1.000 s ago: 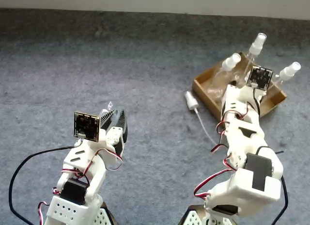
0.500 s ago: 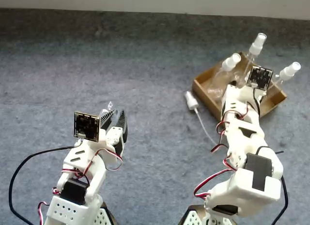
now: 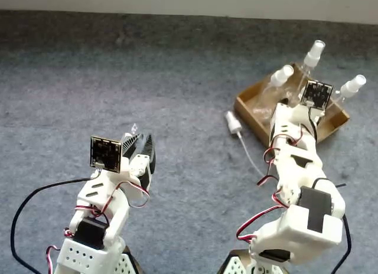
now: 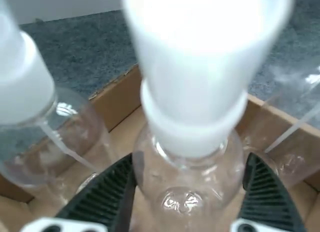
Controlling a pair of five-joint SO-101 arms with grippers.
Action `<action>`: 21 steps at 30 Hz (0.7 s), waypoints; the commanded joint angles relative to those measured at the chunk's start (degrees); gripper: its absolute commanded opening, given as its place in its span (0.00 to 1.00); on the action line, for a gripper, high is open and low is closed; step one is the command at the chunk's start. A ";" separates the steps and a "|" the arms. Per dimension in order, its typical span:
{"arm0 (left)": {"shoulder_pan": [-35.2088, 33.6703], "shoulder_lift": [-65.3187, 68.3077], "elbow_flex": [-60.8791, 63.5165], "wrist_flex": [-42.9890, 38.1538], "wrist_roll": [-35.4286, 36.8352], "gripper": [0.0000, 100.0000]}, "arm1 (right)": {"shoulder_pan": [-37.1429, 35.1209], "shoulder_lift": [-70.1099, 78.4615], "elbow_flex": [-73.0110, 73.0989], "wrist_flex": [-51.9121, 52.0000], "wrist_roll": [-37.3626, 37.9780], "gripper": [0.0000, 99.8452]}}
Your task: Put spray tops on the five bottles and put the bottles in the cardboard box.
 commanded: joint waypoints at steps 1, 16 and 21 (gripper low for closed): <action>-0.31 -0.31 0.92 0.09 0.26 0.04 | -0.75 -1.01 -3.30 -1.10 0.70 0.27; -0.31 -0.31 0.92 0.09 0.26 0.04 | -0.75 -1.01 -3.30 -1.10 0.79 0.27; -0.31 -0.31 0.92 0.09 0.26 0.04 | -0.75 -1.10 -3.38 -1.10 1.32 0.27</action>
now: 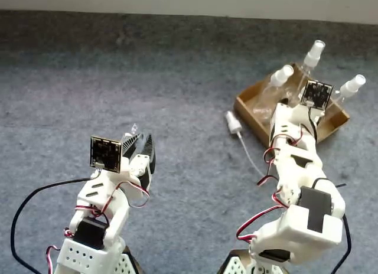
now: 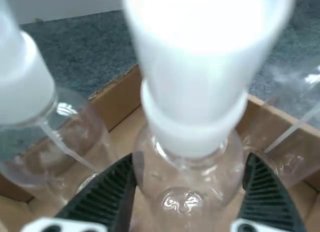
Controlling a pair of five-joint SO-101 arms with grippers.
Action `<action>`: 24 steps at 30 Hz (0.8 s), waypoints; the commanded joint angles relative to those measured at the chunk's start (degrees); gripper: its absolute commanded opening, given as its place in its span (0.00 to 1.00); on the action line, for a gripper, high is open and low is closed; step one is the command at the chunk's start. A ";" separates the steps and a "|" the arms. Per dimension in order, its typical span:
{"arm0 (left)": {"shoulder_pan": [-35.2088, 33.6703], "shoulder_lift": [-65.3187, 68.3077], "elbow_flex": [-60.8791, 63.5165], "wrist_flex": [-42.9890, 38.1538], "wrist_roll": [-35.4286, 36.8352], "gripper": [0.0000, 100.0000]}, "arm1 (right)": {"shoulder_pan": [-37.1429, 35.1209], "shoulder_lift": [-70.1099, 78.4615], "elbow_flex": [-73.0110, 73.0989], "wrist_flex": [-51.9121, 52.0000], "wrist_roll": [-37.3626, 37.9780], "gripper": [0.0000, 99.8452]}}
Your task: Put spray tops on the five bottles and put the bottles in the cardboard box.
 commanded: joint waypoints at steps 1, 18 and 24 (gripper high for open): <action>-0.31 -0.31 0.92 0.09 0.26 0.04 | -0.75 -1.10 -3.38 -1.10 2.46 0.27; -0.31 -0.22 0.92 0.09 0.26 0.04 | -1.27 -9.54 -3.30 5.23 4.75 0.27; -0.31 -0.22 0.92 0.09 0.26 0.04 | -1.27 -9.71 -5.32 9.01 4.75 0.27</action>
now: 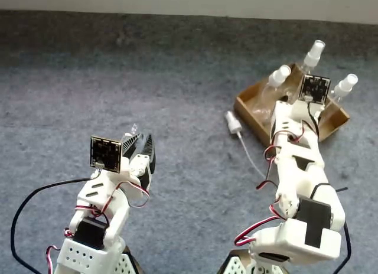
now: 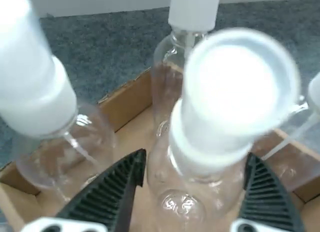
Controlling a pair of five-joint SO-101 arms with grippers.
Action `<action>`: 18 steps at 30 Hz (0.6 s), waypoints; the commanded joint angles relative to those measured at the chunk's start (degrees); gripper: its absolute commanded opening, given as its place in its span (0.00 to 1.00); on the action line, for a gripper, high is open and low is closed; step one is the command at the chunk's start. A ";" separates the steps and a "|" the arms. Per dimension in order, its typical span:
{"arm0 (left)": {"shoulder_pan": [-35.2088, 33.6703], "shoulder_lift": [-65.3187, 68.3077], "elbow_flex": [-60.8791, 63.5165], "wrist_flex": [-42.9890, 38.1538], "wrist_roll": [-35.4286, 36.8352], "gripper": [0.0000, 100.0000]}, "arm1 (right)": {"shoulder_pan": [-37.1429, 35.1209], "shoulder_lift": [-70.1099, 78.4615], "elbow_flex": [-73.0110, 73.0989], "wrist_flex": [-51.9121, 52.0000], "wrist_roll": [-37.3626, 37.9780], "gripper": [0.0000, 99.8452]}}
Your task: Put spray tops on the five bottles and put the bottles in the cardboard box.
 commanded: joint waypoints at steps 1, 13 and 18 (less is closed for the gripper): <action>-0.31 -0.22 0.92 0.09 0.26 0.04 | -0.57 -3.56 -4.97 2.68 0.70 0.27; -0.31 -0.22 0.92 0.09 0.26 0.04 | -0.57 -3.56 -14.81 15.25 0.35 0.27; -0.31 -0.22 0.92 0.09 0.26 0.04 | -0.57 -3.56 -17.89 19.12 0.26 0.27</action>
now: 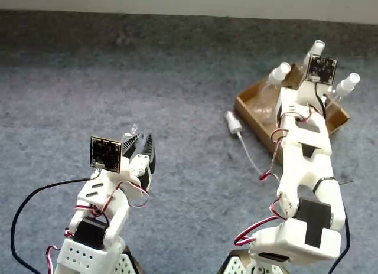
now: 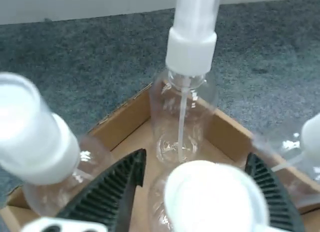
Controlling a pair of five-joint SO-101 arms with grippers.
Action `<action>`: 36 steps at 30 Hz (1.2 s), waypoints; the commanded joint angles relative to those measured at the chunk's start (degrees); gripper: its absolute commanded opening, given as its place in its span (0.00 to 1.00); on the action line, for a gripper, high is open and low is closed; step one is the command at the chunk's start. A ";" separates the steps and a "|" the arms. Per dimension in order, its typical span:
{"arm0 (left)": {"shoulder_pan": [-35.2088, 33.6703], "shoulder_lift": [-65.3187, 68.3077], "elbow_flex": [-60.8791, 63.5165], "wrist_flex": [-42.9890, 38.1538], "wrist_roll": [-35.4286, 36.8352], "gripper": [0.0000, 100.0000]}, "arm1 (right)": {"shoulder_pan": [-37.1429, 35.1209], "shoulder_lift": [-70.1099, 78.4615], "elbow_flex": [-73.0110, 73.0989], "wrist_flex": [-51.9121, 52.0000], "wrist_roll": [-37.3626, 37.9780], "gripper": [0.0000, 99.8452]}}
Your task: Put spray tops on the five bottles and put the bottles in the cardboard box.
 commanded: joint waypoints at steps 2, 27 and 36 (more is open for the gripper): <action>-0.31 -0.22 0.92 0.09 0.26 0.04 | -0.57 -3.56 -5.67 3.03 0.26 0.27; -0.31 -0.22 0.92 0.09 0.26 0.04 | -0.66 -3.56 -30.64 24.66 0.18 0.27; -0.66 -0.31 0.92 0.09 0.26 0.04 | -0.66 -3.65 -39.96 33.89 0.18 0.27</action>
